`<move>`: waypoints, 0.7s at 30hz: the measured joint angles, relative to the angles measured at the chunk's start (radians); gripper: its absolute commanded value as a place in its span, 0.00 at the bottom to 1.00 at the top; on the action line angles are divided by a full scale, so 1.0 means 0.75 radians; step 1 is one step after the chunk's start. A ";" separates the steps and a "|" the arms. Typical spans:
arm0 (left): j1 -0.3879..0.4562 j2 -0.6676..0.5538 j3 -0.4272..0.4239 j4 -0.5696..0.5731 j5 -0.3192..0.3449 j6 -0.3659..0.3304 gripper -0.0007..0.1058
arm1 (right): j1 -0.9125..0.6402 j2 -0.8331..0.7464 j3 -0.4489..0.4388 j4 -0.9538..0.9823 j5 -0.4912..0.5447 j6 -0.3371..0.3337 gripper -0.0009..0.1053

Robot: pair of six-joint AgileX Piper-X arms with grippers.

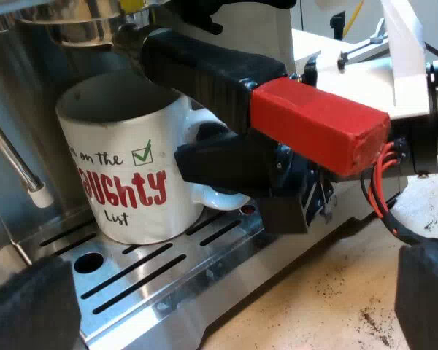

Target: Place mug into machine

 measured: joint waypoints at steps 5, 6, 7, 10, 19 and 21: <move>0.000 0.000 0.000 0.000 0.000 0.000 0.84 | 0.000 -0.006 0.000 0.026 0.000 0.000 0.34; 0.000 0.000 0.000 0.000 0.000 0.000 0.84 | 0.000 -0.015 0.000 0.044 0.000 0.000 0.34; 0.000 0.000 0.000 0.000 0.000 -0.002 0.84 | 0.000 -0.030 0.003 0.085 0.003 0.000 0.34; 0.000 0.000 0.000 0.000 0.000 -0.002 0.84 | 0.000 -0.091 0.035 0.151 0.018 0.005 0.34; 0.000 0.000 -0.012 -0.009 0.000 0.003 0.84 | 0.019 -0.351 0.226 0.229 0.027 0.005 0.34; 0.000 0.000 -0.032 -0.004 0.000 0.003 0.84 | 0.042 -0.412 0.246 0.270 0.027 0.005 0.34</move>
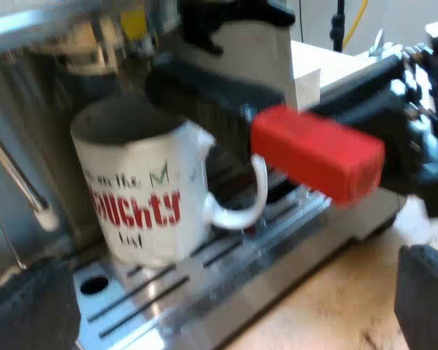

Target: Place mug into machine

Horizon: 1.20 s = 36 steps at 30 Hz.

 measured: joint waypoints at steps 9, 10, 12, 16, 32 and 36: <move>0.000 0.000 -0.127 -0.003 0.000 0.000 0.84 | 0.132 -0.262 0.007 0.236 0.038 0.000 0.34; 0.000 0.000 -0.146 -0.003 0.000 0.000 0.84 | 0.144 -0.304 0.007 0.275 0.060 0.000 0.34; 0.000 0.000 -0.166 -0.003 0.000 0.000 0.84 | 0.154 -0.345 0.007 0.320 0.078 0.003 0.34; 0.000 0.000 -0.251 0.083 0.000 0.000 0.84 | 0.157 -0.489 0.007 0.421 0.099 0.003 0.29; 0.000 -0.074 -0.504 0.384 0.064 -0.005 0.84 | 0.283 -0.721 -0.037 0.432 0.243 0.006 0.01; 0.000 -0.134 -0.503 0.384 0.095 -0.005 0.84 | 0.383 -0.721 -0.079 0.432 0.418 0.006 0.01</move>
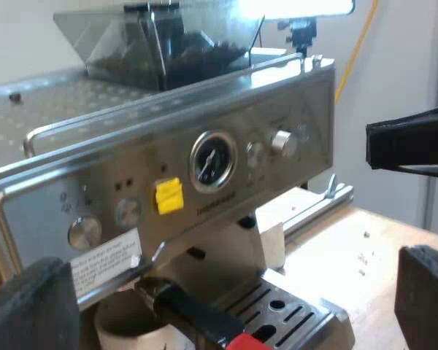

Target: Place mug into machine

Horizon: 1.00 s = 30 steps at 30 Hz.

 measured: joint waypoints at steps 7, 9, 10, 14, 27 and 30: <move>0.000 -0.068 -0.029 0.186 0.008 0.000 0.84 | 0.038 0.025 -0.089 0.126 0.040 0.068 0.01; 0.000 -0.068 -0.037 0.221 0.008 0.000 0.84 | 0.038 0.069 -0.130 0.165 0.039 0.110 0.01; 0.000 -0.068 -0.037 0.221 0.008 0.000 0.84 | 0.038 0.083 -0.146 0.174 0.039 0.120 0.01; 0.000 -0.068 -0.038 0.219 0.008 0.000 0.84 | 0.038 0.198 -0.218 0.198 0.034 0.137 0.01; 0.000 -0.068 -0.038 0.219 0.008 -0.084 0.84 | 0.025 0.535 -0.431 0.196 0.077 0.154 0.01; 0.000 -0.068 -0.038 0.219 0.008 -0.088 0.84 | -0.003 0.600 -0.476 0.186 0.104 0.154 0.01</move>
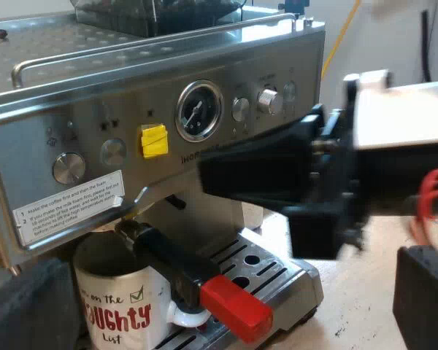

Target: Place mug into machine

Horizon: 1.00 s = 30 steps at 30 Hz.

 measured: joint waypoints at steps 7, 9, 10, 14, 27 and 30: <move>0.000 0.000 0.000 0.000 0.000 0.001 0.84 | -0.081 0.102 -0.096 -0.002 0.001 0.000 0.01; 0.000 0.000 0.000 0.000 0.000 0.001 0.84 | -0.100 0.122 -0.109 -0.002 -0.004 0.000 0.01; 0.000 0.000 0.000 0.000 0.000 0.001 0.84 | -0.106 0.126 -0.114 -0.002 -0.004 0.000 0.01; 0.000 0.000 0.000 0.000 0.000 0.001 0.84 | -0.138 0.151 -0.135 -0.002 -0.002 0.000 0.01; 0.000 0.000 0.000 0.000 0.000 0.001 0.84 | -0.173 0.150 -0.134 0.012 -0.029 0.000 0.01; 0.000 0.000 0.000 0.000 0.000 0.001 0.84 | -0.173 0.141 -0.134 0.030 -0.044 0.000 0.01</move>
